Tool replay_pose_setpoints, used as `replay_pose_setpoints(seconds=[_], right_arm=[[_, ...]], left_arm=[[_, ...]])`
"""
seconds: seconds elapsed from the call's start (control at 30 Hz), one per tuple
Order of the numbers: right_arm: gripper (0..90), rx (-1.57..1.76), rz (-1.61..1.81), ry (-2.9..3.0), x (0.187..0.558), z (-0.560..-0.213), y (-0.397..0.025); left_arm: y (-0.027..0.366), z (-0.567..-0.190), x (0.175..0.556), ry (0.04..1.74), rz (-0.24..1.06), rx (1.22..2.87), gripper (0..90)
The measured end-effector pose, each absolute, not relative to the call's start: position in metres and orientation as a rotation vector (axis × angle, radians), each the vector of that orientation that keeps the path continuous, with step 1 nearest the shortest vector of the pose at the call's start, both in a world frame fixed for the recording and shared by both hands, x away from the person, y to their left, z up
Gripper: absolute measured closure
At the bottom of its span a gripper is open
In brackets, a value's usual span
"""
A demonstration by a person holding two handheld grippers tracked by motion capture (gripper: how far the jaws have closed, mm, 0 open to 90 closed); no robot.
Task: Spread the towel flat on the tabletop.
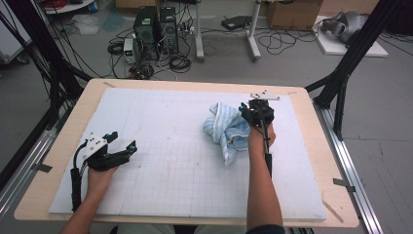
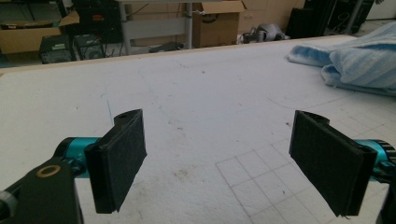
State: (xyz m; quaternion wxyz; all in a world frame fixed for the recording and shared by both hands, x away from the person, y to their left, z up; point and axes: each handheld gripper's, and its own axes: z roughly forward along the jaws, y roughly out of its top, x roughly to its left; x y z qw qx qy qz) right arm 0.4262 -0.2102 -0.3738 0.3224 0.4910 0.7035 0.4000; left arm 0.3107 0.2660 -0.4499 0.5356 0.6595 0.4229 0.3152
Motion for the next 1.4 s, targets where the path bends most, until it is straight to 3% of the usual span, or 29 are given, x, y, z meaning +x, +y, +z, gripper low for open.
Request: replay_pose_setpoints(seconds=[0.3,0.63,0.8,1.13,1.4], right_arm=[[28.7,1.198,1.248,1.864,0.389,-0.357,-0.203],[20.8,1.150,1.344,1.925,0.346,-0.364,-0.210],[11.5,1.111,1.382,1.931,0.333,-0.367,-0.207],[11.6,1.036,1.365,2.078,0.321,-0.385,-0.179],[42.7,1.017,1.299,2.181,0.319,-0.398,-0.165]], left_arm=[[0.267,-0.450,0.311,1.007,0.748,1.568,18.7],[0.268,-0.450,0.311,1.009,0.742,1.561,18.5],[0.268,-0.450,0.311,1.009,0.743,1.563,18.5],[0.268,-0.449,0.311,1.021,0.739,1.559,18.5],[0.272,-0.444,0.311,1.020,0.754,1.550,18.5]])
